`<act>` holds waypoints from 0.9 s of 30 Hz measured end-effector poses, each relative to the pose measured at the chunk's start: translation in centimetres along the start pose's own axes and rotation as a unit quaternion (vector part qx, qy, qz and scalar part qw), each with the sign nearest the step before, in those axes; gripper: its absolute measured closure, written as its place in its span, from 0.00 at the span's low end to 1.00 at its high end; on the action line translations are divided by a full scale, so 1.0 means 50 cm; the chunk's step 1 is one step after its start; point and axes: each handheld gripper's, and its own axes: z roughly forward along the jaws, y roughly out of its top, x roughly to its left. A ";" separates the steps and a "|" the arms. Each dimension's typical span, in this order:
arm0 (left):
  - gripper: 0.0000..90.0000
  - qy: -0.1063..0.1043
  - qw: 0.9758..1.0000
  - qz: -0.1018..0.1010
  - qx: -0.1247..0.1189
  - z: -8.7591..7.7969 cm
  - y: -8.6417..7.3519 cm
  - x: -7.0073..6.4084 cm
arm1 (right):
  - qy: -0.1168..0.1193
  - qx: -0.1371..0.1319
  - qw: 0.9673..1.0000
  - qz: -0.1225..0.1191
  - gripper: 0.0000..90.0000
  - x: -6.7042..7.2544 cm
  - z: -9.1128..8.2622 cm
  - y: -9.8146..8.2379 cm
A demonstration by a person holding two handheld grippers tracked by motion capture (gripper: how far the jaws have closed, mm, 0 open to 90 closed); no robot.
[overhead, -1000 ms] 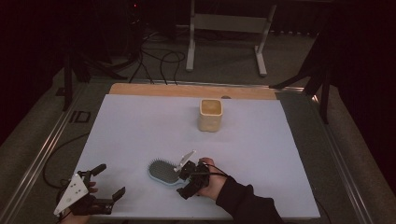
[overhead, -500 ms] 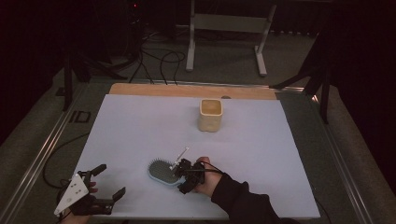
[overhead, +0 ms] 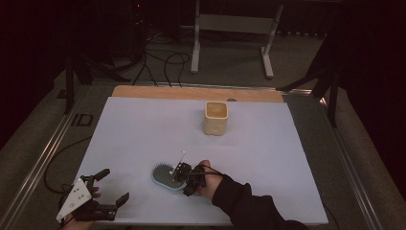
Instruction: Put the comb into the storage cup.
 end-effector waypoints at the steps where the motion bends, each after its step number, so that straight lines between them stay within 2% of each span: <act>1: 0.00 0.000 1.000 -0.001 0.000 0.000 0.000 0.000 | 0.000 0.004 1.000 -0.005 0.72 0.001 0.000 0.002; 10: 0.00 0.000 1.000 -0.002 0.003 0.002 -0.001 0.000 | -0.001 0.030 0.999 -0.013 0.76 0.005 0.002 0.017; 13: 0.00 0.000 1.000 -0.002 0.004 0.002 -0.002 0.001 | -0.004 0.028 0.999 -0.029 0.78 0.008 0.003 0.016; 17: 0.00 0.001 1.000 -0.004 0.003 0.001 -0.002 0.002 | -0.009 0.007 0.999 -0.032 0.78 0.010 0.001 0.004; 20: 0.00 0.001 1.000 -0.005 0.003 0.001 -0.002 0.003 | -0.003 -0.018 0.999 -0.028 0.78 0.006 -0.001 -0.009; 23: 0.00 0.002 1.000 -0.005 0.003 0.002 -0.002 0.004 | 0.000 -0.035 0.999 -0.017 0.78 0.002 -0.003 -0.016; 26: 0.00 0.002 1.000 -0.007 0.003 0.002 -0.003 0.003 | -0.003 -0.050 0.999 -0.017 0.78 -0.006 -0.009 -0.018; 27: 0.00 0.002 1.000 -0.007 0.003 0.002 -0.003 0.003 | -0.003 -0.060 0.998 -0.007 0.78 -0.009 -0.013 -0.019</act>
